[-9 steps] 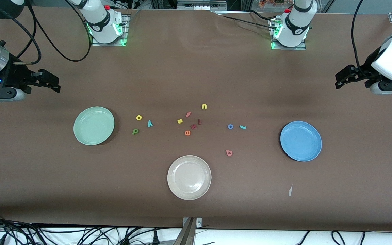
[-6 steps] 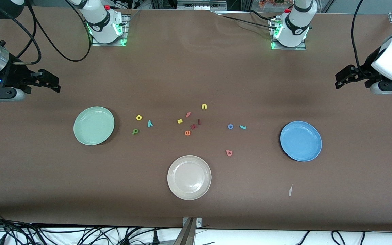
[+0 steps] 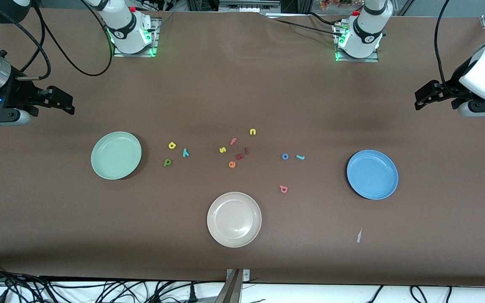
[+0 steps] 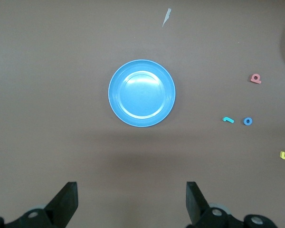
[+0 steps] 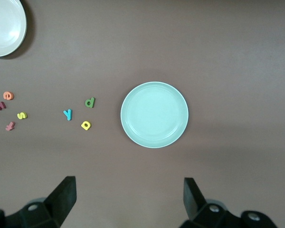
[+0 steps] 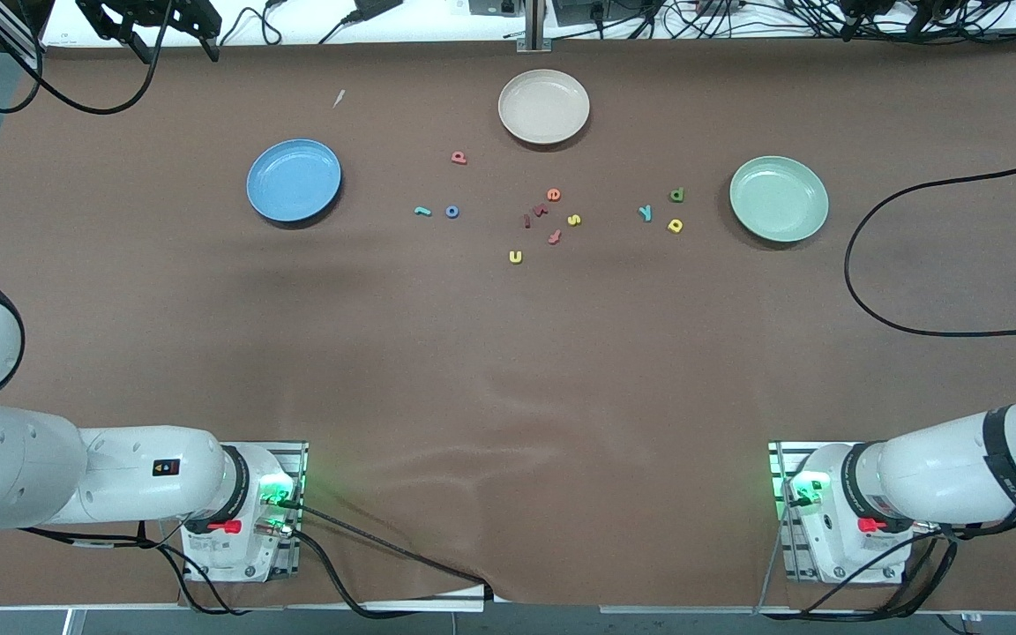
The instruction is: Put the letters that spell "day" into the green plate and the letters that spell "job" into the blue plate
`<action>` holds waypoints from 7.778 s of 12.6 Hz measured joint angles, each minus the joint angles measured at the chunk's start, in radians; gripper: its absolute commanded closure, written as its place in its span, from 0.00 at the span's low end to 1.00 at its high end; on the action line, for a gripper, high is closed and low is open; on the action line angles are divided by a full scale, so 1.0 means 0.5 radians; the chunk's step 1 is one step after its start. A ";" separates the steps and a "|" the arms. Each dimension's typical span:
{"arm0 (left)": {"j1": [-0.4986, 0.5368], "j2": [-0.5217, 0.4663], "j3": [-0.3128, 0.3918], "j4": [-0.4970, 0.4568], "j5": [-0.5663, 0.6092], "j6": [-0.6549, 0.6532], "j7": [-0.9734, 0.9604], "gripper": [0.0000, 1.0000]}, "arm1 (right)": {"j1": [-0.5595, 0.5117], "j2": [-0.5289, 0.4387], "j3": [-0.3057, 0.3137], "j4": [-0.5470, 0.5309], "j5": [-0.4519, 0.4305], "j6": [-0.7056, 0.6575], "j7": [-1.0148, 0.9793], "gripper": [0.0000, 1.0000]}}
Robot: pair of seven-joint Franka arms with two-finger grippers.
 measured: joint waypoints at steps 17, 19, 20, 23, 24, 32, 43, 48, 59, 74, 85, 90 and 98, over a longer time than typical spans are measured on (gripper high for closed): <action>0.000 0.000 0.000 0.000 0.000 0.000 0.000 0.00 | 0.000 0.000 0.000 0.000 0.000 0.001 0.000 0.00; 0.000 0.000 0.000 0.000 0.000 0.000 0.000 0.00 | 0.000 0.000 0.000 0.000 0.000 0.001 0.000 0.00; 0.000 0.000 0.000 0.000 0.000 0.000 0.000 0.00 | 0.000 0.000 0.000 0.000 0.000 0.001 0.000 0.00; 0.000 0.000 0.000 0.000 0.000 0.000 0.000 0.00 | 0.000 0.000 0.000 0.000 0.000 0.001 0.000 0.00; 0.000 0.000 0.000 0.000 0.000 0.000 0.000 0.00 | 0.000 0.001 0.000 0.000 0.000 0.000 0.000 0.00; -0.002 0.000 -0.008 0.000 0.000 0.000 0.000 0.00 | 0.000 0.005 0.000 0.000 0.000 -0.001 0.000 0.00; -0.002 0.000 -0.009 0.000 0.000 -0.001 0.000 0.00 | 0.000 0.005 -0.001 0.000 0.000 0.000 0.001 0.00; -0.002 0.000 -0.009 0.000 0.000 -0.001 0.000 0.00 | 0.000 0.005 -0.001 0.000 0.000 0.000 0.001 0.00; -0.002 0.000 -0.009 0.000 0.000 -0.002 0.000 0.00 | 0.000 0.005 -0.003 0.000 0.000 0.000 0.001 0.00; -0.005 0.005 -0.010 -0.002 0.000 -0.008 0.000 0.00 | 0.000 0.005 -0.003 0.000 0.000 0.001 0.002 0.00; -0.549 0.813 -0.033 0.344 0.000 0.369 -0.008 0.00 | 0.001 0.007 -0.001 0.000 0.001 0.003 0.002 0.00; -0.627 1.492 -0.033 0.899 0.000 0.777 -0.002 0.00 | 0.160 0.186 0.009 0.002 0.002 0.097 0.021 0.00; -0.847 2.102 -0.023 0.875 0.001 1.725 -0.001 0.00 | 0.309 0.471 0.140 -0.494 0.042 1.060 0.339 0.00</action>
